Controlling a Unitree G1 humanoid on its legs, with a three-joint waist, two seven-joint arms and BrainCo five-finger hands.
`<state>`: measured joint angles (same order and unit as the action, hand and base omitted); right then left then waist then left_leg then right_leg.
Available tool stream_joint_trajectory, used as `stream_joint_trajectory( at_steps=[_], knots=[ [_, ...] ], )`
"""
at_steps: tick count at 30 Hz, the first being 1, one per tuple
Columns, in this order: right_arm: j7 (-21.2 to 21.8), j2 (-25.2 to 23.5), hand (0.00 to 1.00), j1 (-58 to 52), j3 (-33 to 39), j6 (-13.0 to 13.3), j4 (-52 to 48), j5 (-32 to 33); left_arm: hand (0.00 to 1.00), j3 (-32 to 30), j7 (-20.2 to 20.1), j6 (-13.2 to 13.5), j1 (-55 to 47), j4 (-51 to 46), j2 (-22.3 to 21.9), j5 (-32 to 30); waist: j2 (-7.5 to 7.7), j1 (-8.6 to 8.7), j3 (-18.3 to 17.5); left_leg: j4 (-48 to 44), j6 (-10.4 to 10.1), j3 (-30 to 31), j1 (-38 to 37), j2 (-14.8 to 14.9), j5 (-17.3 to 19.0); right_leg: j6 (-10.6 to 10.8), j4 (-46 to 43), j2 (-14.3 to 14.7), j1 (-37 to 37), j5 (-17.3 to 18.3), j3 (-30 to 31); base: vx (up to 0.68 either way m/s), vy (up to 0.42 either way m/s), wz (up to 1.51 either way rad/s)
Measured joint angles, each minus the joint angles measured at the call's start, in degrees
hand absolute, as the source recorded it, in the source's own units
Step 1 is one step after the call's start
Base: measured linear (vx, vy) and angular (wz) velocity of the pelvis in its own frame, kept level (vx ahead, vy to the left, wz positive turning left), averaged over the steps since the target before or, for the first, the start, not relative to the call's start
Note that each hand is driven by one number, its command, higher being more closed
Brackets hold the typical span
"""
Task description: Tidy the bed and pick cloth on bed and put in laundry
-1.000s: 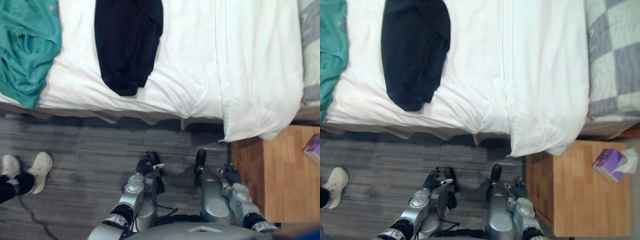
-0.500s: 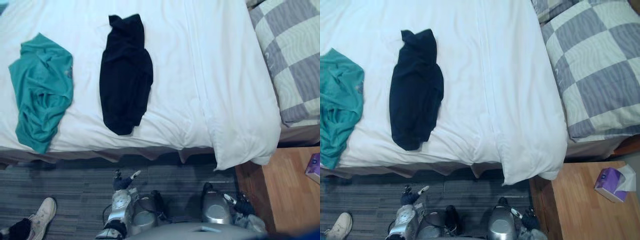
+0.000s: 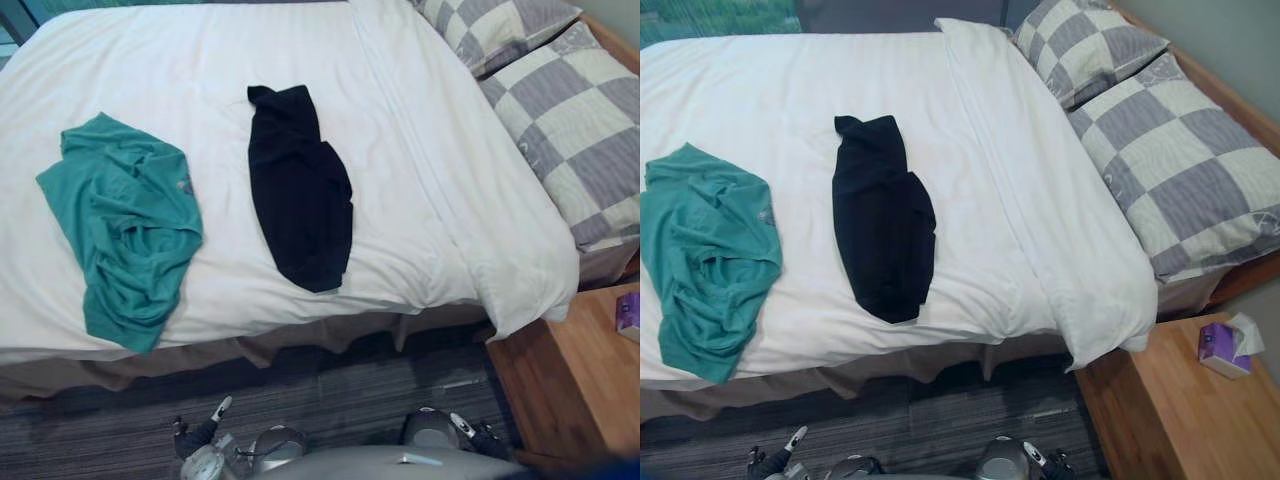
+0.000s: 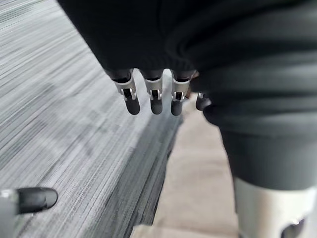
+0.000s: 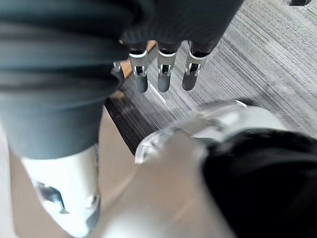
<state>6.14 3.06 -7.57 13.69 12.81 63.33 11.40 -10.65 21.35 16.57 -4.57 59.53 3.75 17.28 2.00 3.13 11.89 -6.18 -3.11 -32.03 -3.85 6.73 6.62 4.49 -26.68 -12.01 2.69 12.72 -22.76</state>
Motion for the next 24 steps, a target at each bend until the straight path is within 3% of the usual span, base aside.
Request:
stream_joint_trajectory(
  at_steps=[1, 4, 6, 7, 9, 10, 12, 13, 15, 16, 18, 20, 21, 22, 23, 24],
  knots=[
    [0.3, 0.7, 0.00, 0.4, -1.3, 0.3, 0.1, 0.0, 0.00, 2.0, -1.0, -1.4, 1.1, -0.1, -0.8, 0.0, -0.69, 0.56, 0.1, 0.5, -0.1, 0.0, -0.3, -1.5, -1.4, -0.2, 0.3, -1.0, -0.4, -0.1, 0.9, 0.02, 0.164, 0.18],
    [0.3, 1.4, 0.00, 0.5, -3.0, 1.1, 0.1, 0.0, 0.00, 4.1, -1.5, -2.5, 1.4, -1.1, -1.6, -0.9, -1.13, 0.81, 0.1, 1.1, 0.0, 1.2, -3.0, -1.8, -1.8, -1.8, 0.4, -1.3, -3.3, -1.1, 0.1, 0.02, 0.040, 0.15],
    [2.5, 2.0, 0.00, 1.7, -9.5, 1.5, -0.1, -3.2, 0.00, 5.8, -3.0, -2.9, 1.5, -1.5, -0.9, 1.8, 0.84, 0.03, -0.7, -4.1, -0.3, 0.9, -1.0, -1.2, -1.4, -2.3, 8.2, -0.7, -6.8, -0.6, 0.1, 0.01, -0.068, 0.01],
    [2.7, 2.2, 0.00, 2.4, -10.4, 1.6, -0.4, -4.6, 0.00, 6.3, -4.3, -3.2, 1.6, -1.5, -0.9, 4.5, 0.98, -0.11, -0.5, -7.2, -0.4, 1.0, 0.5, -0.5, -1.0, -2.0, 9.7, -0.7, -7.5, -0.8, 0.1, -0.04, -0.088, -0.09],
    [2.1, 4.1, 0.00, 3.4, -13.9, 1.8, -0.9, -6.8, 0.00, 6.6, -8.0, -3.4, 2.1, -2.1, -1.2, 11.0, 0.05, -0.81, 0.4, -20.0, -0.6, 1.3, 4.5, 3.1, 0.0, -0.5, 14.7, -0.2, -11.5, -1.9, 0.1, -0.05, -0.043, -0.14],
    [1.9, 4.7, 0.00, 3.4, -14.7, 1.6, -1.1, -6.8, 0.00, 6.7, -8.7, -3.3, 2.1, -2.1, -1.2, 11.2, -0.24, -0.88, 0.8, -21.4, -1.0, 1.2, 4.9, 3.6, 0.6, -0.5, 15.1, -0.4, -12.3, -1.9, 0.2, -0.04, 0.021, -0.29],
    [0.7, 6.7, 0.00, 4.5, -14.8, 0.4, -1.3, -5.9, 0.00, 8.4, -9.7, -2.8, 1.0, -1.9, -2.2, 9.4, -3.36, -0.66, 0.6, -16.9, -0.3, 1.2, 2.1, 3.2, 1.7, -0.3, 14.3, 0.3, -11.9, -1.8, 1.5, -0.04, 0.077, -0.31],
    [0.5, 6.7, 0.00, 4.8, -14.8, 0.1, -1.4, -5.9, 0.00, 8.5, -9.7, -2.2, 0.8, -1.9, -2.3, 8.2, -3.46, -0.43, 0.5, -15.5, -0.2, 1.2, 1.5, 2.7, 1.6, -0.2, 14.3, 0.1, -11.6, -1.7, 1.6, -0.06, 0.080, -0.16],
    [0.3, 6.5, 0.00, 5.3, -14.9, -0.1, -1.2, -6.0, 0.00, 9.3, -9.3, -0.8, 0.9, -1.9, -2.5, 6.3, -3.28, -0.20, 0.6, -12.7, -0.7, 1.5, 0.8, 1.5, 0.8, 0.1, 14.6, -0.4, -11.0, -1.5, 1.6, -0.09, 0.039, -0.01],
    [0.4, 5.9, 0.00, 5.3, -14.7, -0.1, -1.0, -6.0, 0.00, 9.6, -9.2, 0.1, 1.2, -2.1, -2.1, 6.3, -1.41, -0.24, 1.4, -13.1, -1.7, 2.9, 1.6, 1.1, 0.9, 0.4, 15.3, -1.5, -11.1, -1.4, 1.6, -0.13, 0.032, 0.11],
    [0.4, 5.9, 0.00, 5.3, -14.6, 0.0, -1.0, -6.0, 0.00, 9.6, -8.3, 0.4, 1.1, -2.0, -1.9, 5.7, -1.29, 0.03, 1.5, -14.1, -1.1, 5.8, 2.2, 4.8, 1.9, 0.4, 14.9, -1.6, -11.1, -1.3, 1.7, -0.11, 0.048, 0.09],
    [0.5, 6.4, 0.00, 5.3, -14.4, 0.2, 0.1, -6.0, 0.00, 10.5, -7.5, 0.6, 0.6, -2.0, -1.9, 4.0, -1.98, 0.46, 1.0, -11.9, -2.5, 9.5, 1.6, 9.6, 1.2, 2.2, 14.3, -1.9, -9.8, -2.1, 2.5, -0.08, 0.207, -0.06],
    [0.6, 6.5, 0.00, 5.3, -14.3, 0.2, 0.3, -6.0, 0.00, 10.6, -7.4, 0.7, 0.5, -2.0, -2.1, 3.8, -2.28, 0.44, 0.8, -10.4, -3.5, 10.4, 0.9, 10.2, 0.6, 2.9, 14.2, -2.1, -9.2, -2.2, 3.0, -0.08, 0.403, -0.19],
    [0.6, 7.0, 0.00, 5.2, -13.7, 0.2, 0.8, -6.0, 0.00, 10.6, -7.3, 0.6, 0.4, -1.9, -2.6, 2.7, -3.32, 0.50, 0.2, -6.2, -6.3, 11.3, -0.3, 10.6, -1.1, 4.3, 14.1, -2.5, -8.4, -2.9, 3.5, -0.03, 0.530, -0.14],
    [0.4, 6.5, 0.00, 4.7, -12.1, 0.2, 1.3, -6.1, 0.00, 10.6, -7.5, 0.6, 0.0, -1.7, -2.6, 1.6, -3.39, 0.43, 0.0, -2.4, -9.0, 11.3, -1.7, 9.1, -2.7, 6.0, 13.6, -4.3, -8.2, -3.6, 3.9, 0.01, 0.488, -0.05],
    [0.3, 5.3, 0.00, 4.3, -11.7, 0.2, 1.7, -6.2, 0.00, 10.5, -7.5, 0.6, 0.4, -1.9, -1.6, 1.1, -1.64, 0.31, -0.2, -1.9, -7.7, 10.6, -2.5, 6.9, -3.3, 6.5, 13.5, -6.2, -8.4, -4.3, 4.3, 0.01, 0.434, 0.11]
  ],
)
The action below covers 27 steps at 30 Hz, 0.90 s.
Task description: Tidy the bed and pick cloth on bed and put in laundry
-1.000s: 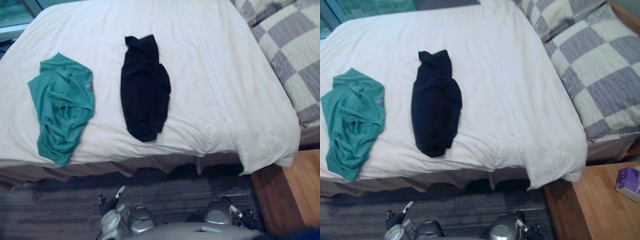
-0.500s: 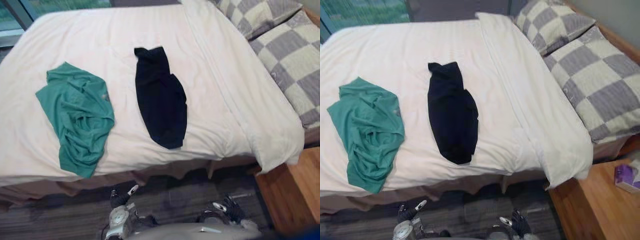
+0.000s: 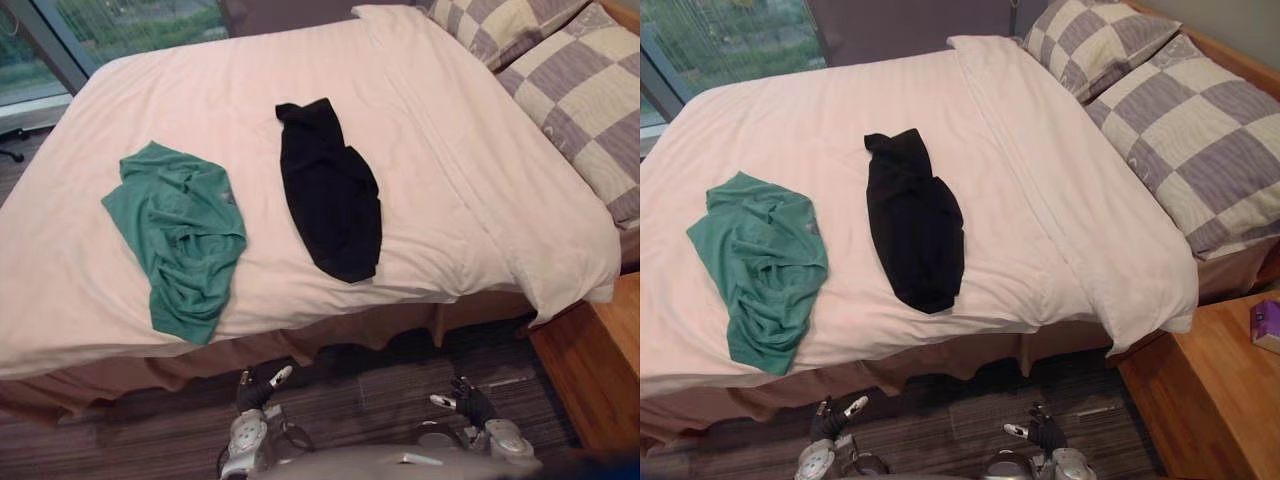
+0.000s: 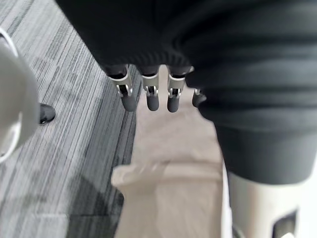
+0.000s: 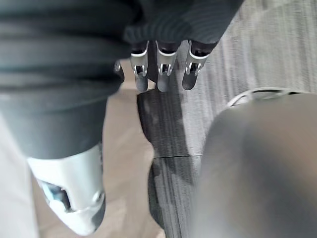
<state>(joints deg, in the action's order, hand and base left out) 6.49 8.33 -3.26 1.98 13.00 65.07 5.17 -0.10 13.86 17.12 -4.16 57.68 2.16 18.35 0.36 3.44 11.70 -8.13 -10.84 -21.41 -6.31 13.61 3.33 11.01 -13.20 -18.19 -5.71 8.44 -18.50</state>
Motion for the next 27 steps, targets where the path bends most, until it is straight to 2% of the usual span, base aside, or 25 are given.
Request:
stream_joint_trajectory(
  at_steps=[1, 2, 3, 4, 5, 6, 8, 9, 10, 11, 13, 14, 15, 16, 21, 24, 25, 27],
  knots=[
    [0.0, -1.2, 0.00, -1.1, 1.1, 0.4, 0.1, -0.4, 0.00, 0.1, -0.1, -0.2, -0.1, 0.0, 1.2, -1.8, 1.65, -0.01, -0.6, 1.7, 1.2, 0.1, 0.1, -3.2, 0.6, 0.1, -0.3, -2.9, 0.3, -1.7, -0.1, -0.02, 0.348, 0.15],
    [0.0, -1.8, 0.00, -1.8, 2.1, 0.6, 0.0, -0.4, 0.00, 0.1, -0.2, -0.6, -0.5, 0.0, 2.0, -3.5, 2.12, -0.07, -0.8, 2.1, 2.4, 0.0, 0.0, -4.4, 1.5, -4.6, -1.9, -4.2, 1.4, -4.1, -1.5, -0.02, 0.324, 0.12],
    [-0.1, -1.6, 0.00, -2.0, 2.0, 1.1, -0.1, -0.5, 0.00, 0.1, -0.2, -0.6, -0.9, -0.2, 2.0, -4.0, 1.71, -0.02, -0.9, 2.2, 3.2, -0.1, 0.0, -4.5, 1.9, -7.3, -2.5, -4.1, 1.8, -5.3, -2.6, -0.01, 0.317, 0.04],
    [-0.1, -1.6, 0.00, -2.3, 2.0, 1.7, -0.2, -0.6, 0.00, 0.1, -0.2, -0.6, -1.6, -0.6, 2.0, -4.7, 1.52, 0.03, -1.0, 2.9, 3.9, -0.2, -0.2, -4.6, 2.0, -8.1, -3.8, -3.6, 2.5, -5.6, -3.5, 0.02, 0.261, 0.07],
    [-0.2, -1.7, 0.00, -2.3, 1.9, 2.4, -0.2, -1.0, 0.00, 0.1, -0.2, -0.8, -2.3, -0.8, 2.3, -5.7, 1.46, 0.05, -1.0, 4.8, 4.8, -0.1, -0.8, -4.9, 1.7, -6.1, -6.2, -0.3, 3.0, -3.6, -4.4, 0.03, 0.229, 0.10],
    [-0.2, -1.8, 0.00, -2.3, 1.8, 2.6, -0.3, -1.0, 0.00, 0.1, -0.2, -1.0, -2.5, -0.8, 2.5, -5.7, 1.36, 0.04, -1.1, 5.6, 5.1, 0.0, -0.9, -5.1, 1.5, -6.1, -6.7, 1.6, 3.3, -2.0, -4.5, 0.05, 0.161, 0.16],
    [-0.1, -1.9, 0.00, -2.3, 1.0, 3.2, -0.7, -0.9, 0.00, 0.6, -0.3, -1.9, -2.8, -0.7, 2.6, -5.7, 0.99, 0.15, -1.0, 7.5, 6.2, 0.8, -0.9, -5.8, 0.6, -6.0, -5.2, 7.6, 3.3, 2.3, -3.8, 0.08, 0.088, 0.23],
    [0.1, -1.7, 0.00, -2.5, -0.3, 3.5, -1.2, -0.4, 0.00, 1.9, -0.5, -1.9, -2.4, -0.8, 2.9, -6.0, 1.11, 0.09, -1.1, 8.2, 6.6, 1.6, -0.4, -7.7, -0.7, -7.4, 0.4, 10.4, 1.5, 3.9, -1.9, 0.10, 0.035, 0.30],
    [0.4, -1.3, 0.00, -2.8, -0.5, 3.7, -1.2, -0.1, 0.00, 2.4, -0.9, -2.0, -2.5, -0.7, 2.9, -6.1, 1.40, 0.03, -1.3, 8.4, 6.8, 1.8, -0.3, -8.8, -1.1, -7.3, 0.9, 10.0, 1.0, 3.9, -1.2, 0.17, 0.080, 0.61],
    [0.8, -0.5, 0.00, -3.3, -0.4, 4.1, -1.8, 0.5, 0.00, 3.4, -1.4, -2.4, -1.8, -1.2, 2.5, -6.6, -0.09, 0.49, -1.3, 9.0, 7.8, 3.7, -0.2, -9.2, -1.9, -7.6, -1.4, 9.7, 1.6, 3.9, 0.1, 0.15, 0.063, 0.69],
    [1.3, -0.3, 0.00, -3.8, -0.4, 4.6, -1.9, 2.5, 0.00, 4.7, -1.6, -2.8, -1.7, -2.9, 1.9, -6.7, -0.62, 0.83, -1.4, 8.6, 8.0, 5.7, -0.9, -8.0, -2.0, -9.4, -5.7, 9.8, 2.6, 5.3, 1.7, 0.14, -0.027, 0.77],
    [1.7, -0.9, 0.00, -4.1, -0.8, 5.0, -2.2, 4.1, 0.00, 4.6, -1.7, -3.0, -1.5, -2.9, 2.0, -6.6, -0.51, 0.67, -1.7, 8.2, 7.7, 6.5, -0.7, -7.5, -2.1, -9.1, 0.1, 11.5, 1.4, 5.5, 3.8, 0.08, -0.110, 0.52],
    [2.4, -1.4, 0.00, -3.9, -1.4, 5.0, -2.4, 5.2, 0.00, 4.6, -1.7, -3.2, -1.4, -2.9, 2.4, -6.6, 0.88, 0.28, -1.9, 8.2, 7.4, 6.4, -0.7, -7.9, -2.2, -9.1, 2.1, 11.6, 1.0, 3.6, 4.4, 0.07, -0.134, 0.43],
    [3.5, -1.6, 0.00, -3.1, -2.0, 5.1, -2.3, 7.3, 0.00, 4.7, -1.8, -4.3, -1.3, -2.7, 2.3, -6.5, 1.11, 0.06, -2.1, 8.4, 6.7, 6.2, -0.8, -7.5, -1.9, -8.9, 2.4, 12.1, 0.2, 3.7, 4.3, 0.08, -0.109, 0.18],
    [5.7, -1.0, 0.00, -2.8, -2.6, 5.4, -2.9, 13.9, 0.00, 6.7, -3.1, -4.1, -1.2, -2.6, 0.6, -3.1, -0.63, 0.47, -1.7, 10.1, 5.8, 4.9, -2.5, -6.8, -3.9, -9.0, 2.3, 12.9, -1.1, 3.7, 3.8, 0.03, -0.084, 0.06],
    [5.8, -1.9, 0.00, -3.0, -2.8, 3.9, -2.8, 20.7, 0.00, 7.2, -1.9, -1.8, -1.4, -2.1, 0.2, 1.9, -0.54, 0.34, -1.7, 10.2, 5.7, 4.3, -3.2, -6.6, -3.9, -9.0, 2.4, 13.2, -1.7, 3.7, 4.1, -0.04, -0.031, -0.03],
    [5.7, -2.2, 0.00, -2.9, -2.6, 2.9, -2.8, 23.1, 0.00, 7.2, -0.6, -0.6, -1.3, -2.1, 0.1, 7.0, -0.45, 0.17, -1.7, 10.9, 5.4, 3.3, -3.7, -6.6, -4.3, -9.0, 2.7, 13.3, -1.7, 3.7, 4.8, -0.04, 0.002, -0.15],
    [4.7, -3.1, 0.00, -2.9, -1.1, 1.5, -2.8, 25.8, 0.00, 6.5, 1.0, 0.1, -1.2, -1.0, 0.4, 15.1, -0.40, 0.30, -1.7, 12.2, 5.4, 2.9, -3.9, -6.9, -4.9, -9.1, 3.6, 13.4, -1.6, 3.6, 5.3, -0.08, 0.009, -0.10]
  ],
)
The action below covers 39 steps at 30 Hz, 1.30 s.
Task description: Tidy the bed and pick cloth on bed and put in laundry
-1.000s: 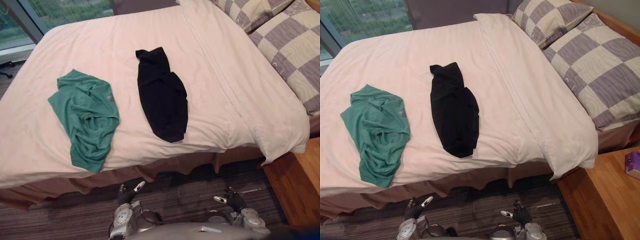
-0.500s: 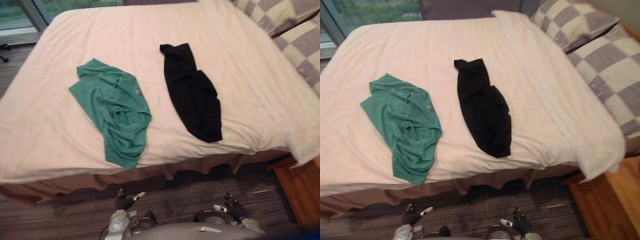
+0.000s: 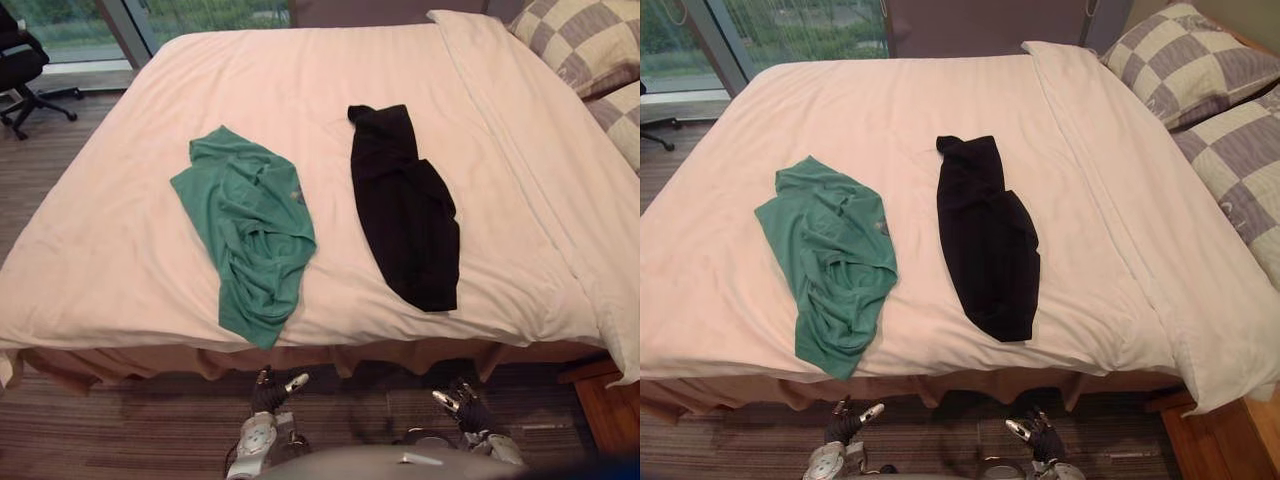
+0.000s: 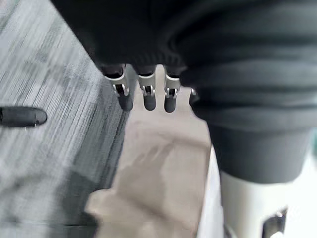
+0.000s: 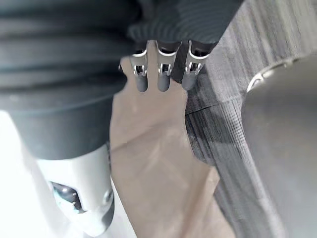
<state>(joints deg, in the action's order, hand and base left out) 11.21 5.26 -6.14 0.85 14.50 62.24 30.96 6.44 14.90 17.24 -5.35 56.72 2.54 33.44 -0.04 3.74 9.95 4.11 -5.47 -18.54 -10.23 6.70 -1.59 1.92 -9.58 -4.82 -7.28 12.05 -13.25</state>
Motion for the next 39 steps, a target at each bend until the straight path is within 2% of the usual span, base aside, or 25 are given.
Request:
stream_joint_trajectory(
  at_steps=[1, 2, 4, 6, 8, 9, 10, 12, 15, 16, 17, 19, 20, 21, 22, 23, 24, 25, 26, 27, 30, 32, 33, 37, 39],
  knots=[
    [-0.6, -0.1, 0.00, 0.0, 1.3, -0.6, 0.0, 0.9, 0.00, -0.5, 0.6, 0.1, 0.3, 0.8, 0.1, 2.7, 0.00, 0.01, 0.0, 0.2, 0.0, 0.0, 0.0, 0.0, -0.1, -0.1, 0.2, 0.0, 0.0, -0.2, 0.0, -0.11, 0.014, -0.03],
    [-3.3, -1.2, 0.00, 0.0, 4.4, -2.2, 0.2, 3.0, 0.00, -3.6, 1.8, 0.5, 0.5, 2.4, 0.1, 10.1, -0.03, -0.07, 0.0, 1.2, 0.0, -0.2, -0.5, 0.0, -0.8, -0.2, 0.9, 0.3, -0.3, -0.9, 0.1, -0.07, 0.013, -0.06],
    [-5.4, -2.2, 0.00, -0.3, 8.2, -3.4, 0.7, 4.0, 0.00, -7.6, 3.3, 1.0, 0.6, 4.1, 0.3, 16.3, -0.06, -0.12, 0.0, 1.4, 0.0, -0.7, -0.7, 0.0, -0.9, -0.2, 1.7, 0.5, -0.5, -1.5, 0.4, -0.09, 0.019, -0.09],
    [-8.0, -2.6, 0.00, -1.8, 13.7, -4.8, 1.0, 6.7, 0.00, -14.4, 5.5, 1.2, 0.3, 5.6, 0.7, 24.4, -0.17, -0.27, -0.2, 1.4, 0.0, -1.4, -0.7, 0.2, -0.9, -0.1, 2.2, 0.4, -0.8, -1.9, 0.6, -0.12, 0.026, -0.04],
    [-9.3, -2.6, 0.00, -3.2, 17.4, -4.9, 0.6, 9.0, 0.00, -19.6, 7.8, 1.4, 0.0, 5.6, 0.6, 30.0, -0.45, -0.42, -0.3, 1.6, 0.2, -1.7, -0.7, 0.2, -1.0, 0.1, 2.7, 0.3, -0.9, -2.1, 0.6, -0.15, 0.018, -0.08],
    [-10.4, -2.5, 0.00, -4.6, 20.8, -4.7, -0.3, 10.8, 0.00, -25.1, 9.9, 1.7, 0.1, 5.6, 0.6, 33.9, -0.91, -0.87, -0.5, 1.8, 0.4, -2.7, -0.7, 0.2, -1.0, 0.1, 3.1, 0.3, -0.7, -2.2, 0.7, -0.17, 0.026, -0.19],
    [-11.1, -2.5, 0.00, -5.4, 21.9, -4.5, -1.0, 11.8, 0.00, -27.7, 11.6, 2.2, 0.0, 5.5, 0.6, 36.0, -1.17, -1.25, -0.9, 1.8, 0.5, -3.1, -0.7, 0.2, -0.8, 0.3, 3.2, 0.3, -0.7, -2.4, 0.8, -0.14, 0.035, -0.22],
    [-13.5, -2.3, 0.00, -8.0, 27.2, -3.6, -5.2, 14.5, 0.00, -37.3, 17.3, 4.0, 0.2, 5.0, 0.9, 40.6, -1.52, -1.48, -1.6, 1.8, 0.7, -5.3, -0.6, 0.3, -0.1, 0.9, 3.6, 0.3, -0.6, -2.5, 1.0, -0.06, 0.038, -0.08],
    [-18.6, -1.0, 0.00, -9.7, 32.9, -1.6, -9.7, 13.3, 0.00, -45.8, 24.5, 6.0, 0.9, 2.2, 1.4, 42.1, -2.14, -1.41, -2.6, 1.8, 0.7, -8.8, -0.7, 0.5, 0.0, 1.0, 3.6, -0.4, -0.3, -2.1, 0.4, -0.02, 0.041, 0.13],
    [-24.0, 0.0, 0.00, -9.6, 35.2, -0.1, -11.9, 7.3, 0.00, -49.3, 29.2, 6.2, 1.4, -0.1, 2.3, 40.5, -2.23, -1.44, -3.2, 1.8, 0.7, -9.6, -0.6, 0.5, 0.0, 1.1, 3.6, -0.8, -0.3, -2.1, 0.2, 0.00, 0.044, 0.10],
    [-28.4, 1.0, 0.00, -9.3, 37.0, 1.5, -15.8, 2.4, 0.00, -51.9, 34.2, 6.4, 1.7, -2.7, 3.2, 35.2, -2.15, -1.68, -3.7, 1.8, 0.7, -10.0, -0.6, 0.6, 0.0, 1.2, 3.7, -1.1, -0.3, -2.0, 0.2, 0.02, 0.045, 0.06],
    [-33.6, 2.4, 0.00, -9.2, 37.0, 4.1, -24.1, -3.9, 0.00, -52.2, 40.5, 6.6, 1.6, -8.5, 5.3, 26.6, -1.64, -1.90, -4.3, 1.8, 0.7, -10.4, -0.5, 0.3, 0.1, 1.5, 4.0, -1.5, -0.4, -2.0, 0.2, 0.06, 0.048, 0.01],
    [-36.1, 3.3, 0.00, -9.0, 36.5, 5.1, -30.1, -8.1, 0.00, -51.9, 41.9, 6.5, 1.8, -12.6, 7.5, 22.8, -1.08, -2.41, -4.7, 1.8, 0.7, -10.5, -0.5, 0.2, 0.4, 1.6, 4.2, -1.6, -0.7, -2.0, 0.2, 0.09, 0.045, 0.01],
    [-37.2, 3.9, 0.00, -8.8, 36.2, 5.3, -33.0, -10.6, 0.00, -51.8, 41.6, 6.3, 2.0, -15.1, 8.7, 20.6, -1.19, -2.55, -5.3, 1.8, 0.7, -10.4, -0.5, 0.1, 0.4, 1.8, 4.3, -1.6, -0.9, -2.7, 0.1, 0.12, 0.028, 0.07],
    [-38.5, 4.8, 0.00, -8.8, 35.7, 5.3, -37.0, -14.4, 0.00, -51.3, 40.7, 5.8, 2.3, -19.3, 10.2, 16.7, -0.44, -2.51, -5.8, 1.7, 0.9, -10.0, -0.4, 0.1, -0.1, 1.9, 4.4, -1.6, -1.2, -3.0, -0.2, 0.13, 0.011, 0.23],
    [-38.9, 5.9, 0.00, -8.6, 35.3, 5.9, -41.7, -18.1, 0.00, -49.9, 37.5, 5.2, 2.8, -24.7, 12.7, 11.8, 0.37, -2.52, -6.5, 1.6, 0.9, -9.2, 0.3, 0.0, -0.2, 1.9, 4.5, -1.7, -1.1, -3.0, -0.6, 0.16, 0.003, 0.36],
    [-38.4, 7.2, 0.00, -7.8, 35.1, 6.6, -45.8, -21.1, 0.00, -48.2, 32.7, 3.5, 3.5, -29.3, 15.3, 6.2, 0.89, -2.51, -7.0, 1.4, 0.9, -8.7, 0.9, -0.1, -0.2, 1.9, 4.5, -1.7, -0.8, -3.0, -1.0, 0.15, -0.001, 0.30],
    [-37.0, 8.3, 0.00, -7.0, 35.0, 6.9, -48.7, -22.6, 0.00, -46.8, 29.1, 2.2, 4.0, -32.3, 17.3, 1.4, 1.61, -2.53, -7.5, 1.4, 0.9, -8.7, 1.2, -0.1, -0.2, 1.9, 4.5, -1.7, -0.5, -3.0, -1.0, 0.12, 0.003, 0.15],
    [-34.2, 10.2, 0.00, -5.5, 34.3, 7.3, -51.9, -24.8, 0.00, -44.4, 23.8, 1.6, 4.8, -35.2, 19.7, -4.2, 1.67, -2.54, -7.6, 1.4, 0.9, -8.6, 1.2, -0.6, -0.1, 1.9, 4.5, -1.8, -0.1, -3.0, -0.7, 0.13, 0.022, 0.02],
    [-32.7, 11.3, 0.00, -4.6, 33.8, 7.3, -53.1, -26.2, 0.00, -43.0, 21.3, 1.4, 5.3, -36.5, 20.8, -6.7, 1.72, -2.51, -7.6, 1.4, 0.9, -8.7, 1.2, -0.8, -0.1, 1.9, 4.6, -1.8, -0.1, -3.0, -0.3, 0.11, 0.028, 0.00],
    [-24.7, 15.5, 0.00, -0.5, 29.7, 6.6, -56.3, -30.6, 0.00, -34.3, 11.2, 0.9, 7.4, -44.5, 21.3, -18.3, 1.54, -1.64, -7.6, 1.4, 1.7, -8.5, 1.1, -1.4, 0.4, 1.8, 4.7, -2.0, -0.2, -3.2, 0.7, 0.09, 0.036, 0.01],
    [-21.6, 15.8, 0.00, 0.9, 27.2, 6.2, -57.2, -31.2, 0.00, -30.2, 8.3, 0.9, 7.5, -47.7, 21.2, -23.3, 0.90, -1.36, -7.2, 1.4, 1.9, -8.4, 1.0, -1.6, 0.5, 1.7, 4.6, -2.1, -0.1, -3.4, 1.4, 0.05, 0.029, -0.08],
    [-19.4, 15.7, 0.00, 1.1, 24.8, 5.2, -57.7, -31.2, 0.00, -27.3, 6.3, 0.9, 8.2, -49.1, 20.6, -26.4, 0.13, -0.91, -6.6, 0.5, 2.0, -8.9, 0.8, -1.5, 1.5, 1.7, 4.6, -2.2, -0.2, -3.4, 2.0, 0.05, 0.021, -0.23],
    [-14.7, 15.6, 0.00, 1.1, 17.3, 1.3, -59.3, -31.0, 0.00, -22.7, 1.5, -0.9, 8.6, -50.0, 20.2, -31.1, -1.47, 0.15, -5.6, -1.8, 1.8, -9.6, 0.2, -1.0, 3.6, 1.8, 4.4, -2.0, -0.1, -3.4, 5.1, 0.05, -0.015, -0.37],
    [-13.5, 15.4, 0.00, 0.7, 14.1, -0.3, -61.6, -30.6, 0.00, -19.3, -0.6, -2.1, 8.5, -51.8, 19.9, -34.9, -1.57, 0.32, -5.4, -2.8, 1.8, -11.2, 0.2, -0.7, 4.4, 1.8, 4.1, -1.8, 0.8, -3.5, 7.0, 0.01, -0.016, -0.41]
  ],
)
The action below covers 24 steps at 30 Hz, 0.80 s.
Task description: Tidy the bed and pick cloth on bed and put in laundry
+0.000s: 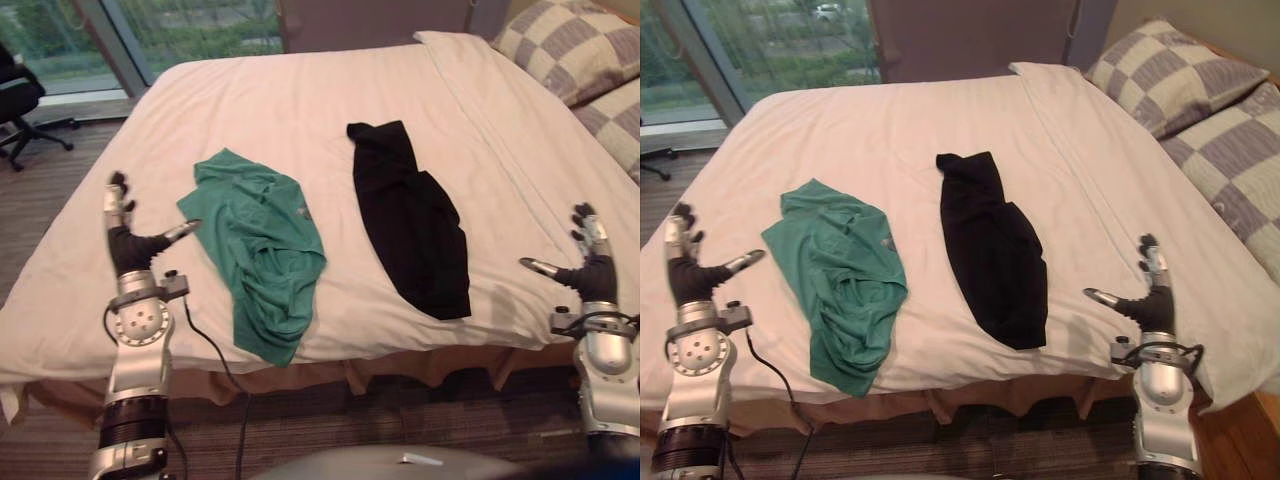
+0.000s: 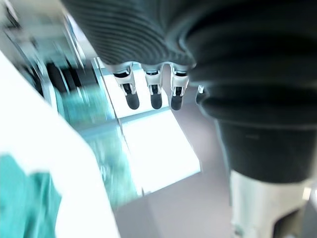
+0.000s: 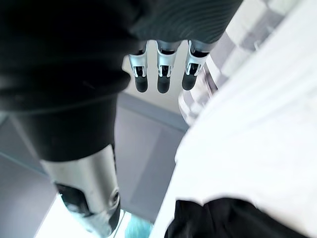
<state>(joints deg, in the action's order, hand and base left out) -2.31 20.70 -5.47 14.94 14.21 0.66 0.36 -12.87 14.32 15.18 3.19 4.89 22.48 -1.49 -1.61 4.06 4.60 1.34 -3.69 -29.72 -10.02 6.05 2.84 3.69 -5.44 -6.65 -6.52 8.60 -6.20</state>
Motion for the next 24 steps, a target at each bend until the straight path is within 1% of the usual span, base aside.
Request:
stream_joint_trajectory(
  at_steps=[2, 4, 5, 7, 9, 12, 15, 16, 17, 18, 19, 20, 21, 24],
  knots=[
    [0.6, -0.6, 0.00, 0.0, -2.4, -1.1, -2.0, 0.1, 0.00, 1.9, -0.6, -0.1, 0.0, -0.2, -0.1, -4.3, -0.03, 0.22, 0.9, -0.6, 0.1, -0.9, -0.2, 0.1, 0.3, 0.0, -0.1, 0.0, 0.2, -0.1, 1.1, 0.00, -0.021, -0.37],
    [1.0, -1.5, 0.00, -0.1, -4.0, -1.6, -2.6, 0.1, 0.00, 3.1, -0.4, -0.4, 0.0, -0.2, -0.1, -8.7, -0.06, 0.67, 1.7, -0.6, 0.0, -1.4, -0.6, 0.3, 0.5, 0.1, -0.1, 0.3, 0.6, -0.4, 2.6, -0.03, -0.031, -0.37],
    [1.1, -2.4, 0.00, -0.2, -5.0, -2.1, -2.6, 0.0, 0.00, 3.8, -0.1, -0.7, 0.0, -0.2, 0.1, -11.3, -0.35, 0.92, 2.0, -0.6, -0.2, -1.6, -0.7, 0.5, 0.9, 0.0, -0.1, 0.6, 1.1, -0.7, 3.5, -0.03, -0.029, -0.37],
    [1.1, -2.7, 0.00, -0.4, -6.9, -2.9, -2.7, 0.0, 0.00, 4.2, 0.0, -1.1, 0.0, -0.1, 0.4, -14.1, -0.51, 1.38, 2.9, -0.6, -0.4, -2.7, -0.7, 0.5, 1.3, 0.1, -0.2, 0.7, 1.8, -0.8, 4.3, -0.05, -0.025, -0.31],
    [1.0, -2.7, 0.00, -1.4, -8.5, -3.8, -2.8, 0.1, 0.00, 6.4, 0.9, -2.1, 0.8, 1.6, 1.8, -15.6, -0.58, 1.38, 3.3, -0.6, -0.4, -3.5, 0.6, 0.5, 1.3, 0.3, -0.6, 0.7, 3.8, -0.9, 5.6, -0.07, -0.026, -0.24],
    [0.1, -2.7, 0.00, -0.5, -9.4, -4.0, -3.3, 0.2, 0.00, 9.7, 2.1, -5.4, 5.2, 8.6, 4.3, -15.4, -0.42, 1.31, 5.1, -1.4, -0.4, -4.8, 3.5, 0.5, 1.4, 0.2, -1.6, 0.7, 7.6, -1.3, 7.5, -0.09, -0.030, -0.23],
    [-2.3, -2.5, 0.00, 3.1, -9.9, -3.8, -3.7, 1.6, 0.00, 11.2, 4.9, -11.2, 12.1, 18.3, 6.9, -15.3, -0.25, 1.58, 9.0, -2.9, -0.4, -6.1, 7.7, 0.9, 1.3, -0.1, -2.2, 1.0, 12.4, -2.9, 10.1, -0.13, -0.039, -0.21],
    [-2.9, -2.3, 0.00, 3.7, -9.9, -3.8, -4.1, 2.3, 0.00, 11.2, 5.9, -12.8, 13.7, 20.2, 7.4, -15.1, -0.15, 1.94, 10.1, -3.4, -0.4, -6.1, 8.7, 1.0, 1.3, -0.1, -2.3, 0.9, 13.4, -3.1, 10.3, -0.11, -0.047, -0.07],
    [-3.2, -2.3, 0.00, 3.8, -9.9, -3.8, -4.6, 2.4, 0.00, 11.2, 6.5, -13.7, 14.6, 21.3, 7.6, -14.8, -0.07, 2.21, 10.6, -3.7, -0.3, -6.1, 9.2, 1.0, 1.3, 0.0, -2.5, 0.9, 13.9, -3.2, 10.4, -0.07, -0.045, -0.03],
    [-3.5, -2.1, 0.00, 3.8, -9.9, -3.8, -5.8, 2.7, 0.00, 11.2, 7.2, -15.6, 16.0, 22.7, 7.8, -14.8, -0.06, 2.58, 11.9, -3.8, -0.3, -6.3, 9.4, 1.2, 1.3, 0.0, -2.7, 0.7, 14.2, -3.2, 10.8, -0.05, -0.038, -0.08],
    [-3.5, -2.1, 0.00, 3.8, -9.9, -3.7, -6.8, 2.8, 0.00, 11.2, 7.5, -16.9, 16.6, 23.6, 7.8, -14.8, -0.02, 2.64, 12.5, -4.0, -0.3, -6.8, 9.6, 1.4, 1.3, 0.0, -3.1, 0.7, 14.7, -3.2, 11.3, -0.05, -0.030, -0.16],
    [-3.5, -2.1, 0.00, 3.7, -10.0, -3.7, -8.5, 2.8, 0.00, 11.2, 8.0, -18.5, 17.1, 24.0, 7.8, -14.8, -0.03, 2.66, 12.6, -4.7, -0.3, -7.6, 11.1, 1.7, 1.3, 0.0, -4.1, 1.0, 16.4, -3.2, 12.2, -0.05, -0.043, -0.08],
    [-3.6, -1.9, 0.00, 3.7, -9.9, -3.6, -10.3, 3.0, 0.00, 11.2, 8.4, -20.3, 18.3, 24.0, 7.8, -14.8, -0.04, 2.83, 13.4, -5.2, -0.1, -7.6, 11.9, 2.1, 1.5, 0.1, -5.0, 1.1, 17.3, -3.2, 12.3, -0.05, -0.048, -0.01],
    [-3.7, -1.8, 0.00, 4.2, -10.5, -2.9, -13.5, 5.1, 0.00, 11.1, 8.9, -22.9, 22.6, 25.6, 7.8, -15.0, 0.54, 2.61, 14.9, -7.1, 0.0, -7.6, 14.1, 3.3, 1.5, 0.1, -7.0, 1.7, 19.7, -3.2, 12.5, 0.00, -0.061, 0.14]
  ],
)
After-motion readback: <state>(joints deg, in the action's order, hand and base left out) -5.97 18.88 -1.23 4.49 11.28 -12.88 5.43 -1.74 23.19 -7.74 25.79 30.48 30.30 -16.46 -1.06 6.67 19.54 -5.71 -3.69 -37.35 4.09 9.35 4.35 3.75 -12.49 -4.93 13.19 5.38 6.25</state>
